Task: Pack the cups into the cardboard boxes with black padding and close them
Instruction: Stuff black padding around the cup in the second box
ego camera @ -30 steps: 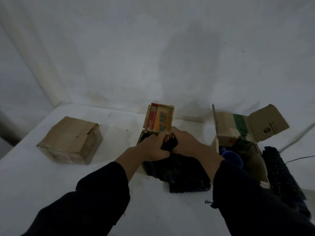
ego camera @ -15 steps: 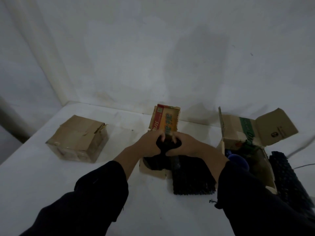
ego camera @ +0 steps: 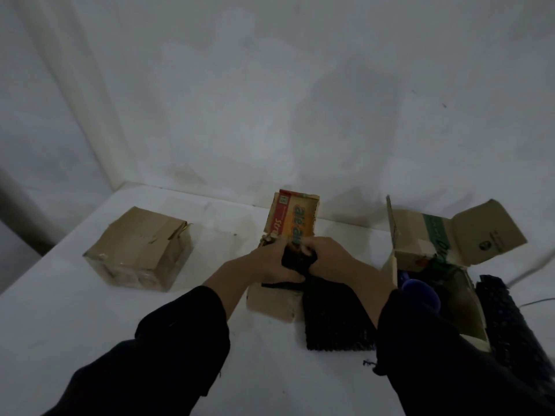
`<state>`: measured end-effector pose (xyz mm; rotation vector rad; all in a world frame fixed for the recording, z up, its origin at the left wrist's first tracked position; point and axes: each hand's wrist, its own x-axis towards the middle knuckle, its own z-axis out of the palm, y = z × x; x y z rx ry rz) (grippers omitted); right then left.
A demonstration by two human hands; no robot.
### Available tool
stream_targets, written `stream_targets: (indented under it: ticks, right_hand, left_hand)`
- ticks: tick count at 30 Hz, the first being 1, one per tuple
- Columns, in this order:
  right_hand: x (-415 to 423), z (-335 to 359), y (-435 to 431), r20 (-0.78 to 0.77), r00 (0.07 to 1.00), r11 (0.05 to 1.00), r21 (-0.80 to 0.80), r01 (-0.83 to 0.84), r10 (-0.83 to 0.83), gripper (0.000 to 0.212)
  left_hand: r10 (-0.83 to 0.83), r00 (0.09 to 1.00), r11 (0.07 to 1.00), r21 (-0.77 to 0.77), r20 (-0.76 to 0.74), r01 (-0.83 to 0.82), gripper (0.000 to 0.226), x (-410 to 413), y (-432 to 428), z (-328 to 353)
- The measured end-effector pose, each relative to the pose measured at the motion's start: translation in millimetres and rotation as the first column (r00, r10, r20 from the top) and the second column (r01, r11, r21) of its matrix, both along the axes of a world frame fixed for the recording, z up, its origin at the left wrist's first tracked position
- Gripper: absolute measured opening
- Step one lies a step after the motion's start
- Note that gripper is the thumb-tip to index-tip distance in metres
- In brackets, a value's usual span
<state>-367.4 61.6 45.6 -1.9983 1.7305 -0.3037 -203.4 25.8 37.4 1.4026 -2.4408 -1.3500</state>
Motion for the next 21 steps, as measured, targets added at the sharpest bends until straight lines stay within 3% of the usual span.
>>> stream_targets:
  ticks: [3,8,11,14,17,21]
  right_hand:
    - [-1,5,-6,-0.081,0.996,0.999,-0.025,-0.042,0.040,0.042]
    - [0,18,-20,-0.380,0.918,0.987,-0.065,-0.149,0.113,0.023]
    - [1,20,-29,-0.550,0.813,0.958,-0.079,-0.277,0.190,0.015]
    - [3,16,-34,-0.705,0.668,0.912,-0.075,-0.403,0.238,0.014]
    - [6,13,-33,-0.768,0.580,0.894,-0.020,-0.448,0.273,0.022]
    - [8,9,-32,-0.815,0.504,0.888,0.029,-0.458,0.286,0.025]
  left_hand:
    - [0.150,0.977,0.984,0.120,-0.153,-0.132,0.046,-5,3,-3]
    - [0.125,0.976,0.982,-0.117,-0.179,-0.147,0.031,-6,6,-14]
    - [0.192,0.966,0.952,-0.207,-0.170,-0.226,0.022,-9,13,-16]
    - [0.291,0.954,0.906,-0.299,-0.071,-0.298,0.022,-13,16,-23]
    - [0.313,0.948,0.876,-0.368,-0.055,-0.311,0.021,-17,22,-34]
    - [0.417,0.901,0.841,-0.325,-0.119,-0.432,0.025,-23,33,-41]
